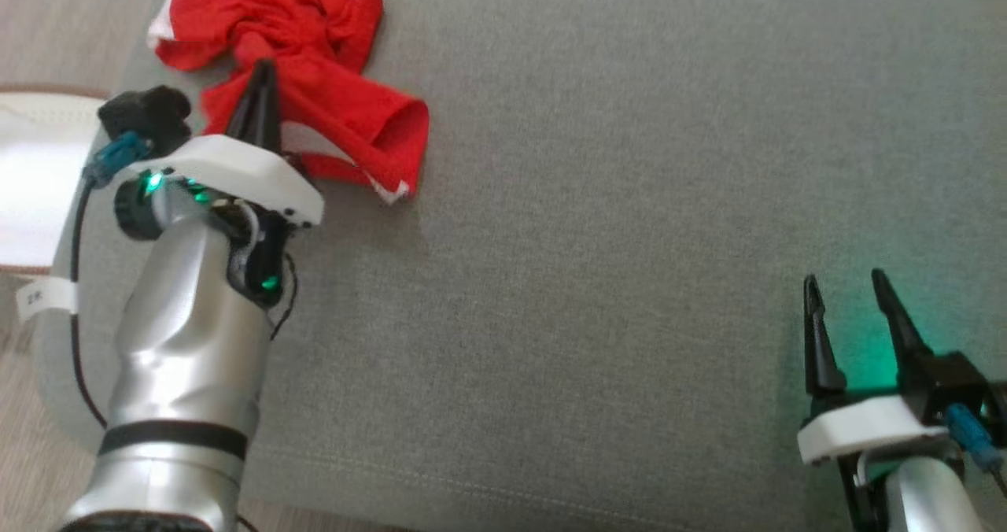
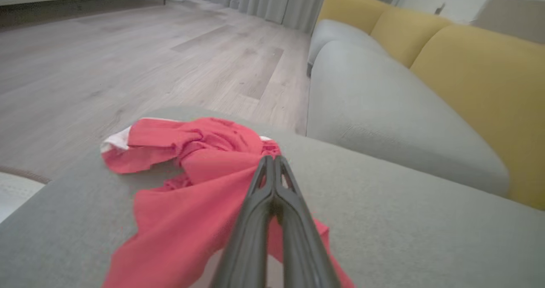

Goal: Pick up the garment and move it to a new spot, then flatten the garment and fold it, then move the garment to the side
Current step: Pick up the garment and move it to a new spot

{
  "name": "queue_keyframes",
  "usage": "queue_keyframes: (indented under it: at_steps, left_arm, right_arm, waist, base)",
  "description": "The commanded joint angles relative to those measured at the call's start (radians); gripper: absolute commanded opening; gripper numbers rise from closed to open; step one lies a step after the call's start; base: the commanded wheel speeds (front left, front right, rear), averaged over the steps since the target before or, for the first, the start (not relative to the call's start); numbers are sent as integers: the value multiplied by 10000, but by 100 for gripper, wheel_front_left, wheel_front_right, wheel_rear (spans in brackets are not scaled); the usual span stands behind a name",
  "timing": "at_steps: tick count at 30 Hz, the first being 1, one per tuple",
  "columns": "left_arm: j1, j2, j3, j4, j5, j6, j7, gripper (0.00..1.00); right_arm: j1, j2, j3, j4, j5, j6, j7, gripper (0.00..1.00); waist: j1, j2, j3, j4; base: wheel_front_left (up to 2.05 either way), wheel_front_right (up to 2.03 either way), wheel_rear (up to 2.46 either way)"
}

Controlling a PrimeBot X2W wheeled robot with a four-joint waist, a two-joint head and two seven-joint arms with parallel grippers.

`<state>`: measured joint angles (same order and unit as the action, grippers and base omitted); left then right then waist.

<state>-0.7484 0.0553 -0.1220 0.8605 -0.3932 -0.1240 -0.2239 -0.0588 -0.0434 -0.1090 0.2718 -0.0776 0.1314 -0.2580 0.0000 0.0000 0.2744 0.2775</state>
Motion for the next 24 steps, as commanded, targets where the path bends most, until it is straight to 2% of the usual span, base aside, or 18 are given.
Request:
queue_keyframes:
  at_steps: [1, 5, 12, 19, 24]
  left_arm:
    - [193, 237, 3, -879, -164, -52, 181, 0]
    - [688, 206, -328, -2104, -378, -60, 663, 0]
    - [2187, 175, -1024, -5807, -895, -56, 2288, 0]
    - [3316, 73, -1915, -9440, -1489, 239, 4015, 0]
    - [3701, -4, -2556, -11406, -2552, 531, 4910, 0]
  right_arm:
    - [158, -68, 271, -206, 168, -7, -38, 100]
    - [285, -68, 345, -142, 384, -7, -38, 100]
    - [566, -68, 523, -47, 854, -7, -38, 100]
    - [741, -68, 666, 5, 1164, -7, -38, 100]
    - [846, -68, 697, 40, 1316, -7, -38, 100]
  waist:
    - [0, 0, -425, -22]
    - [0, 0, -755, -128]
    - [0, 0, -1415, -709]
    - [0, 0, -1743, -1605]
    - [0, 0, -1837, -2212]
  base:
    - [0, 0, 0]
    - [0, 0, 0]
    - [0, 0, 0]
    - [0, 0, 0]
    - [0, 0, 0]
